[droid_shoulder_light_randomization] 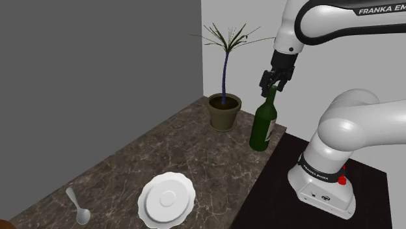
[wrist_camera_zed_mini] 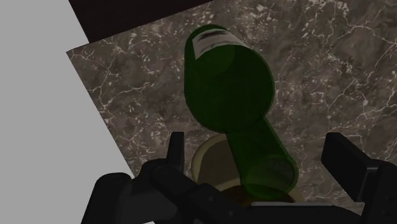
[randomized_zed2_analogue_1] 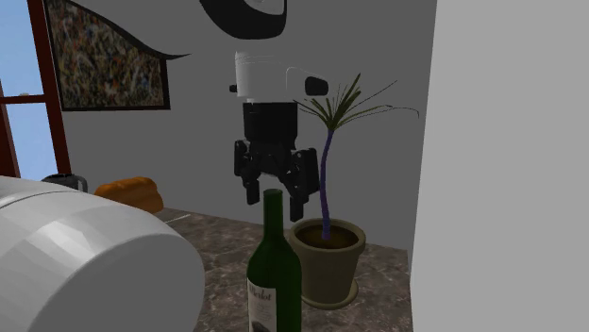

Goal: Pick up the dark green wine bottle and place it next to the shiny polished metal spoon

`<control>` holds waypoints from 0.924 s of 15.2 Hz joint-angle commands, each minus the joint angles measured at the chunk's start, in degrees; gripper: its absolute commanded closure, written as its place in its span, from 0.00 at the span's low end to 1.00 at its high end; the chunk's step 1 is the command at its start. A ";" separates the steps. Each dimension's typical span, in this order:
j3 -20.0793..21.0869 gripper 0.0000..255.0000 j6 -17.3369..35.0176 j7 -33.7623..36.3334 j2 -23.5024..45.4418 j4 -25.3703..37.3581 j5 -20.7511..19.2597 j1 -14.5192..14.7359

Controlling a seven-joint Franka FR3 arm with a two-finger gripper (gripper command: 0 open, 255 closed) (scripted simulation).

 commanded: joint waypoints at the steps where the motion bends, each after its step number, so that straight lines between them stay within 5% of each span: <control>1: -0.01 0.00 0.02 -0.01 -0.02 -0.04 -0.01 -0.01; 2: -0.01 0.00 0.02 -0.01 -0.02 -0.04 -0.01 -0.01; 3: -0.01 1.00 0.02 -0.01 -0.02 -0.03 -0.01 -0.01; 14: 0.18 1.00 -1.42 0.03 0.13 1.56 0.19 0.12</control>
